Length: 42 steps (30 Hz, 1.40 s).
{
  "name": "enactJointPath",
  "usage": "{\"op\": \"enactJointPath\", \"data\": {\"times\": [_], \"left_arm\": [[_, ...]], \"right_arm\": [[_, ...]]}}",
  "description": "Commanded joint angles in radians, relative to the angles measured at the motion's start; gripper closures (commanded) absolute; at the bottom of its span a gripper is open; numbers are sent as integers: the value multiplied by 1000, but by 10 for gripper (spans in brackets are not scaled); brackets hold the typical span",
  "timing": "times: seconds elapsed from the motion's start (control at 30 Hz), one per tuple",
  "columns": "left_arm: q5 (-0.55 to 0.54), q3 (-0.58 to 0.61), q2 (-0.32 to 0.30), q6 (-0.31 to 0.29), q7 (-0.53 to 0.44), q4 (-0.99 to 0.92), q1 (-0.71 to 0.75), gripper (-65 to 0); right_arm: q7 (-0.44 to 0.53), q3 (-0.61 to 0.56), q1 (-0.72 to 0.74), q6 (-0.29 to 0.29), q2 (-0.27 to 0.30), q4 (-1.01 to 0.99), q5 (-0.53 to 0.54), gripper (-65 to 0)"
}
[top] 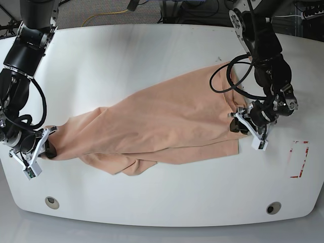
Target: Fold the T-shirt properly
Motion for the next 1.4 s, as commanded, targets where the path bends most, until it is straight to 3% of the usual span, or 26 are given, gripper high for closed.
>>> {"op": "enactJointPath", "data": {"times": [0.0,0.27,0.5,0.57,1.07,1.37], "left_arm": [[8,-3,-11,-3,-24,16,-30,-197],[37,-105,-33,-4,-60,16,-43,-203],[36,-172,-31,-4,-67,-69,-73,-357],[36,-175,-31,-4,-75,-104,-94,-372],[34,-177,-23,-4,-155,-376,-157,-376],[34,-177,-28,-4,-155,-357,-151,-363]], "right_arm": [[23,9,28,-1,23,15,14,0],[23,9,28,-1,23,13,14,0],[23,9,28,-1,21,12,14,0],[23,9,28,-1,14,12,14,0],[23,9,26,-1,3,12,10,0],[23,9,26,-1,3,12,10,0]]}}
